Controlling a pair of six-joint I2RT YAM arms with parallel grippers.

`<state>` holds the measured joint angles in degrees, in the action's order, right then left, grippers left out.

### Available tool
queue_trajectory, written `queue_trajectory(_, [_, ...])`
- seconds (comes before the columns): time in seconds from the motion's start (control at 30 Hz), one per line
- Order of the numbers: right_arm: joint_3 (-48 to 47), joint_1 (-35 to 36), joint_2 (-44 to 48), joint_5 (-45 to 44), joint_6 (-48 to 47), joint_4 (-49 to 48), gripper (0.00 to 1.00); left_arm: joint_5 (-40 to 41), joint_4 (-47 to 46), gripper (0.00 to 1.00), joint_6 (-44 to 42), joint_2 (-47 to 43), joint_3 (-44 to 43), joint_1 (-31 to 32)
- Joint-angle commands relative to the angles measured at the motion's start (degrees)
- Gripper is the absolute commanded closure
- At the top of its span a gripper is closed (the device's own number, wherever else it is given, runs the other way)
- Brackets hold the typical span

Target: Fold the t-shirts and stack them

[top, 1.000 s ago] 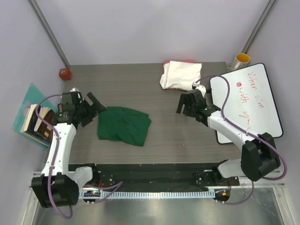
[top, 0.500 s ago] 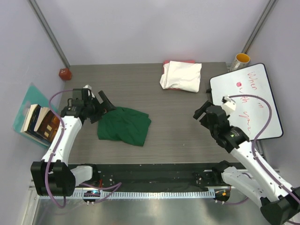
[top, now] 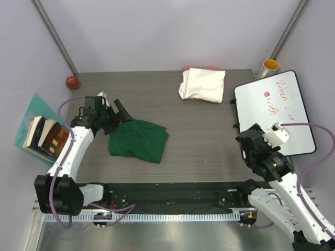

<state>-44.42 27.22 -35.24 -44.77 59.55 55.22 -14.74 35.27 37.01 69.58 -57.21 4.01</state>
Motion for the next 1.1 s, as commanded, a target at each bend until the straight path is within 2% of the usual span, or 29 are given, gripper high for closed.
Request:
queue_trajectory(0.0, [-3.4,0.2,0.1,-8.2,9.0,10.3,0.16,-2.2,-2.5,0.0,-1.0,0.5,-2.7,0.3])
queue_trajectory(0.23, [-5.5,0.2,0.0,-6.1,14.9,12.9,0.16,-3.7,-2.9,0.0,-1.0,2.2,-4.2,1.1])
queue_trajectory(0.4, [-7.4,0.3,-7.3,-2.4,9.4,8.2,0.16,-4.0,-3.6,0.0,-0.7,3.2,-4.5,2.1])
queue_trajectory(0.5, [-6.5,0.1,-8.9,0.8,5.3,1.6,0.16,-4.2,-3.7,0.0,-0.7,3.5,-4.5,2.3])
queue_trajectory(0.6, [-9.0,-0.2,-15.9,3.0,1.4,-5.3,0.16,-4.5,-3.7,0.0,-0.8,3.2,-4.5,2.4])
queue_trajectory(0.63, [-11.4,-0.5,-20.5,3.7,0.6,-6.1,0.16,-4.5,-3.7,0.0,-0.9,2.8,-4.4,2.4])
queue_trajectory(0.73, [-15.3,-1.6,-26.5,4.3,-1.3,-8.1,0.15,-4.2,-3.5,0.0,-1.2,2.5,-4.6,2.3])
queue_trajectory(0.83, [-15.6,-7.1,-28.2,8.4,-6.4,-13.7,0.15,-3.7,-3.0,0.0,-1.5,2.2,-4.8,2.3])
queue_trajectory(0.93, [-17.8,-15.7,-31.8,18.1,-11.0,-18.7,0.15,-3.7,-3.0,0.0,-1.5,2.5,-4.8,2.3])
queue_trajectory(1.07, [-22.8,-19.0,-40.4,21.8,-16.3,-20.2,0.14,-4.4,-3.0,0.0,-1.2,3.4,-4.7,2.3])
